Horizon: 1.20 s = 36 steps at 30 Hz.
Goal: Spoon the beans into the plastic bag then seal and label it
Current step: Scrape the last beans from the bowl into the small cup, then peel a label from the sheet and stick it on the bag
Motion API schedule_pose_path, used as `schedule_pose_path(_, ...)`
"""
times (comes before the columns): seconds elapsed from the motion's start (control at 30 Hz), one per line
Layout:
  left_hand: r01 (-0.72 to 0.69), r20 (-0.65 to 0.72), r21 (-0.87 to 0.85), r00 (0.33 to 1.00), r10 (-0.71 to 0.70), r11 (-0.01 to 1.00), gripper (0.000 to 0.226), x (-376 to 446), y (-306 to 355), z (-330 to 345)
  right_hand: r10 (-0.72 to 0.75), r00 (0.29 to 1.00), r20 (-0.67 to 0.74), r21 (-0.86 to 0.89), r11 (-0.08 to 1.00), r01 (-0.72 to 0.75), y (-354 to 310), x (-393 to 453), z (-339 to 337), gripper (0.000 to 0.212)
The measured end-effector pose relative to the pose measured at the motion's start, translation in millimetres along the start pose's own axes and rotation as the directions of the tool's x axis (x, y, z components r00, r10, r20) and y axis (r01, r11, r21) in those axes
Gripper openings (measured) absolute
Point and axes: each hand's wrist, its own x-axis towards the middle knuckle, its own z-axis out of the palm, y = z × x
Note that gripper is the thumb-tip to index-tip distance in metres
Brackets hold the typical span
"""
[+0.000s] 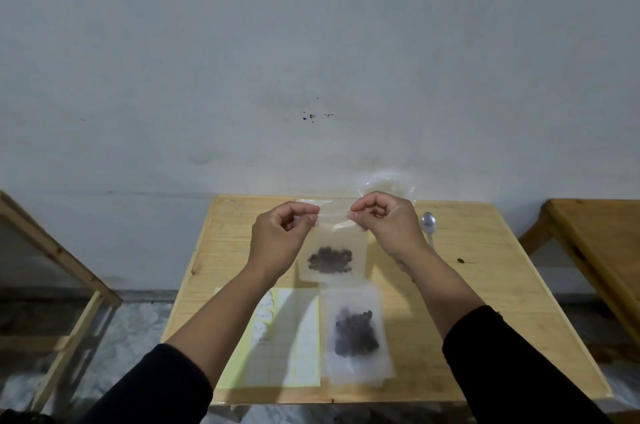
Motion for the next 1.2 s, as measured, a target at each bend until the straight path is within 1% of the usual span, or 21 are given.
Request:
schedule_pose_path(0.07,-0.019,-0.015,0.025,1.0,0.019,0.999,0.02,1,2,2,0.0,0.999,-0.052,-0.005,1.0,0.0,2,3,5,0.02)
schedule_pose_path(0.13,-0.015,-0.003,0.015,1.0,0.015,1.0,0.02,2,2,2,0.0,0.998,-0.058,0.0,1.0,0.0,3,4,7,0.02)
schedule_pose_path(0.23,0.016,0.057,0.005,0.998,-0.016,1.0,0.017,5,1,-2,0.016,1.0,-0.003,0.055,0.998,-0.016,5,5,7,0.018)
schedule_pose_path(0.37,-0.018,0.111,0.062,0.994,0.011,0.998,0.009,5,1,-2,0.035,0.996,0.084,0.032,0.999,-0.038,7,1,12,0.014)
schedule_pose_path(0.47,-0.039,0.113,0.108,0.993,0.027,0.993,0.006,4,-1,0,0.029,0.994,0.101,0.018,0.999,-0.031,7,0,18,0.01)
schedule_pose_path(0.63,-0.041,0.064,0.163,0.997,0.031,0.986,0.01,0,-5,-2,0.08,0.995,0.051,0.012,0.997,-0.081,11,-3,31,0.007)
schedule_pose_path(0.77,-0.059,0.068,0.222,0.997,0.045,0.973,0.012,-1,-8,-12,0.115,0.992,0.06,0.069,0.991,-0.119,13,-10,43,0.011)
schedule_pose_path(0.9,-0.073,0.11,0.182,0.993,0.053,0.981,0.009,-4,-15,-26,0.141,0.989,0.035,0.098,0.985,-0.144,14,-14,56,0.009)
schedule_pose_path(0.97,-0.067,0.159,0.138,0.986,0.044,0.988,0.016,-7,-20,-36,0.15,0.988,0.021,0.116,0.982,-0.151,15,-14,64,0.01)
schedule_pose_path(1.07,-0.058,0.243,0.14,0.97,0.023,0.988,0.023,-15,-27,-48,0.163,0.986,0.022,0.172,0.971,-0.164,16,-13,72,0.013)
schedule_pose_path(1.13,-0.023,0.232,0.111,0.973,-0.003,0.994,0.019,-17,-28,-52,0.167,0.985,0.033,0.175,0.97,-0.17,17,-11,77,0.012)
schedule_pose_path(1.2,0.02,0.188,0.067,0.982,-0.032,0.998,0.017,-17,-28,-55,0.16,0.985,0.059,0.169,0.971,-0.168,20,-7,83,0.012)
